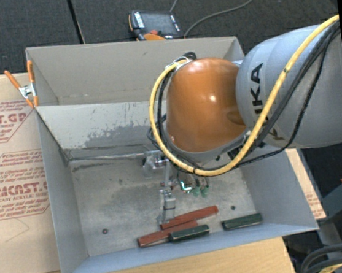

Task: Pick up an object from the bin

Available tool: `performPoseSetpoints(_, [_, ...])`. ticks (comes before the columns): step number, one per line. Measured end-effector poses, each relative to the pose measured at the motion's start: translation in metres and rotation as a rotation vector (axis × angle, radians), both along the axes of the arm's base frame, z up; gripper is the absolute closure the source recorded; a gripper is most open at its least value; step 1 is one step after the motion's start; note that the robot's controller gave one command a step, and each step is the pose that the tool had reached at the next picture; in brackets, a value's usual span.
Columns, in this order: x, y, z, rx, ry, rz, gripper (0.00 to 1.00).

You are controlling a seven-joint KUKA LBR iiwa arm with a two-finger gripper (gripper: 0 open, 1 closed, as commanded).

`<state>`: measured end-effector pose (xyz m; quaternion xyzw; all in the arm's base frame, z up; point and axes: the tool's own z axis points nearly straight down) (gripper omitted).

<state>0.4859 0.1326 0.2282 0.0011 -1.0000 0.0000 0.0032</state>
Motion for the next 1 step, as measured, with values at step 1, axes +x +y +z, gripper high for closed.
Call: performPoseSetpoints(1, [-0.0019,-0.0335,-0.1577,0.002,-0.02,0.446,0.0])
